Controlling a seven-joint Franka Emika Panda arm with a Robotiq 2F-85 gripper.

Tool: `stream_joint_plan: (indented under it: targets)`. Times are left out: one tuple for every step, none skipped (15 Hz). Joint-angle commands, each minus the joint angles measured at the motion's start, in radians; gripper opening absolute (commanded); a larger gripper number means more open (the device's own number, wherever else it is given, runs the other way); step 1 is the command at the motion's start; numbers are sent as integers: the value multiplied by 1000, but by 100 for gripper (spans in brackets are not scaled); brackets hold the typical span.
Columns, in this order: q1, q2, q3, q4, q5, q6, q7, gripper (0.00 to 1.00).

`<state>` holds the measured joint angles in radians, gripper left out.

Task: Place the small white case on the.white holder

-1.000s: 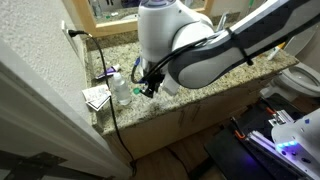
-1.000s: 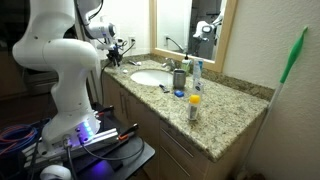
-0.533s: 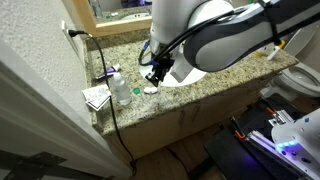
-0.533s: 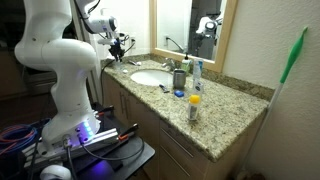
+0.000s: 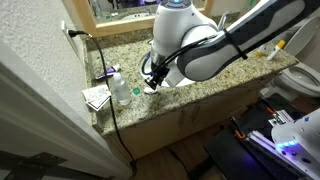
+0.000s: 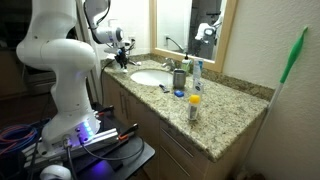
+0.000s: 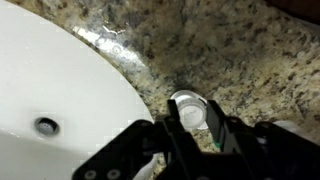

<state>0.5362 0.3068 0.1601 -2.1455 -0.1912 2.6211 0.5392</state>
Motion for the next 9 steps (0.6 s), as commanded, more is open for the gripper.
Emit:
stream_joint_plan:
  targets:
    - [-12, 3, 11, 0, -4, 5, 4, 33]
    - [-11, 4, 11, 0, -4, 6, 5, 8]
    - [-12, 21, 9, 8, -5, 12, 5, 8]
    - [-12, 30, 8, 10, -7, 22, 6, 8]
    - [-13, 41, 9, 12, -3, 32, 3, 8]
    - [-11, 47, 6, 12, -6, 39, 5, 8]
    - [-8, 50, 2, 11, -10, 47, 9, 8]
    - [-7, 51, 1, 9, -9, 57, 8, 8]
    - [-3, 50, -3, 8, -15, 66, 11, 8]
